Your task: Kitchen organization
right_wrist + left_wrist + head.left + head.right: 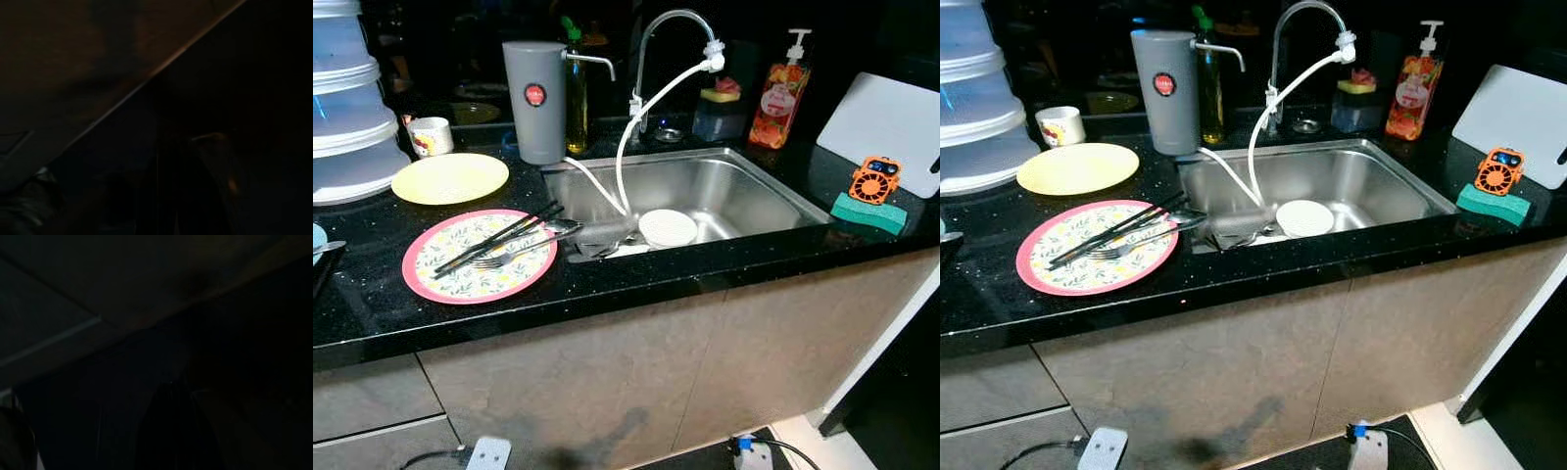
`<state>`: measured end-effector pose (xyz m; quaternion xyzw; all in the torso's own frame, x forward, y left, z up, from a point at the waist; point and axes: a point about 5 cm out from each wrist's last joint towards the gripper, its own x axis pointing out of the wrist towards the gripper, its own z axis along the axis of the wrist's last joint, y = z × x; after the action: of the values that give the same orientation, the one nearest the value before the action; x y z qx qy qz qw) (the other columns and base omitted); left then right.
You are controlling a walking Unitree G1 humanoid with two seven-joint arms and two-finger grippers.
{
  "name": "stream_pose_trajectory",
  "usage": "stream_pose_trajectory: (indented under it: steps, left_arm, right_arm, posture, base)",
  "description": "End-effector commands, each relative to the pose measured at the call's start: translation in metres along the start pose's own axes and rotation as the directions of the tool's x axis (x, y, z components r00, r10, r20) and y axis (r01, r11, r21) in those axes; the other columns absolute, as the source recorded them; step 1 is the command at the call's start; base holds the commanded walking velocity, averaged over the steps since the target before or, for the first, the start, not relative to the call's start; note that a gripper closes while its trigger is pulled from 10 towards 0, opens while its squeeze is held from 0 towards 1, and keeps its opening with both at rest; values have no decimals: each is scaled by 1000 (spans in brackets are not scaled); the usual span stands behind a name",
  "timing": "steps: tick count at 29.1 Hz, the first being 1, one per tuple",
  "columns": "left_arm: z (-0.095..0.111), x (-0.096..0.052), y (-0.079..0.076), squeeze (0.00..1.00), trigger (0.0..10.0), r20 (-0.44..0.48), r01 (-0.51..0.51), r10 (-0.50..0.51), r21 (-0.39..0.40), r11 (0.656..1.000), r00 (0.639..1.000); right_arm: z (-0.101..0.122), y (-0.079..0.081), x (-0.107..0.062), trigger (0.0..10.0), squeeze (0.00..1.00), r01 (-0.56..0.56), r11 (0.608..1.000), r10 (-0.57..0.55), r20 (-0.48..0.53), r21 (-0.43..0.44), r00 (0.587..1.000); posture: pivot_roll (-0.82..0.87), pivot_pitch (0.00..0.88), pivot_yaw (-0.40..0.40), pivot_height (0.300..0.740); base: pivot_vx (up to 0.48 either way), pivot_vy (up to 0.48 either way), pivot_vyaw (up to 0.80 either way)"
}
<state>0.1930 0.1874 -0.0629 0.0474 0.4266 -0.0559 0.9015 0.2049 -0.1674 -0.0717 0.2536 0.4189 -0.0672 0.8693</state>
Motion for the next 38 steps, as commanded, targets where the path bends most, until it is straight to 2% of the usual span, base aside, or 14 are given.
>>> stream_pose_trajectory:
  steps: [1,3,4,5,8,9,10,12,14,21,27,31,34,38]
  left_arm:
    - [-6,0,2,0,10000,-14,6,-5,12,1000,1000]
    - [-6,0,2,0,10000,-14,6,-5,12,1000,1000]
    - [-5,0,7,0,10000,17,1,-1,3,1000,1000]
    - [-5,0,7,0,10000,17,1,-1,3,1000,1000]
    - [-6,0,11,0,10000,33,-11,11,-19,1000,999]
    - [-6,0,11,0,10000,42,-16,18,-35,999,999]
    - [-6,0,11,0,10000,42,-16,18,-35,999,999]
    - [-4,0,9,0,10000,75,-25,32,-89,996,997]
    - [-4,1,7,0,10000,76,-25,34,-114,993,997]
    - [-11,3,1,0,10000,45,-23,29,-134,991,999]
    - [-21,1,8,0,10000,21,-63,67,-148,987,998]
    - [-25,0,8,0,10000,12,-60,62,-127,990,998]
    - [-26,0,8,0,10000,20,-73,78,-161,984,997]
    - [-27,0,9,0,10000,20,-75,79,-167,983,997]
  right_arm:
    - [-6,0,0,10000,0,0,1000,1,-7,20,1000]
    - [-6,0,0,10000,0,0,1000,1,-7,20,1000]
    - [-13,1,-1,10000,0,7,1000,-7,-22,-1,1000]
    - [-13,1,-1,10000,0,7,1000,-7,-22,-1,1000]
    - [-22,-1,-2,10000,0,22,998,-24,-42,-58,999]
    - [-24,-3,-2,10000,0,32,994,-37,-51,-104,998]
    - [-24,-3,-2,10000,0,32,994,-37,-51,-104,998]
    - [-27,-7,-4,10000,0,44,979,-57,-63,-201,996]
    - [-27,-9,-4,10000,0,51,974,-65,-57,-222,996]
    - [-24,-12,-4,10000,0,73,968,-87,-48,-242,995]
    - [-28,-15,-5,10000,0,77,955,-100,-68,-285,993]
    - [-26,-19,-6,10000,0,91,962,-109,-55,-258,993]
    - [-28,-22,-7,10000,0,89,959,-109,-60,-269,992]
    - [-30,-26,-8,10000,0,95,947,-126,-81,-306,989]
  posture:
    - [82,64,42,740]
    - [82,64,42,740]
    - [84,71,78,740]
    - [84,71,78,740]
    - [84,72,79,740]
    - [80,71,80,740]
    - [80,71,80,740]
    - [64,71,78,740]
    - [59,73,74,740]
    - [42,58,55,740]
    - [27,57,72,740]
    - [22,57,55,740]
    - [27,48,37,740]
    - [20,52,51,740]
  base:
    - [0,0,0]
    - [0,0,0]
    - [0,0,0]
    - [0,0,0]
    - [0,0,0]
    - [0,0,0]
    - [0,0,0]
    - [0,0,0]
    - [0,0,0]
    - [0,0,0]
    - [0,0,0]
    - [0,0,0]
    - [0,0,0]
    - [0,0,0]
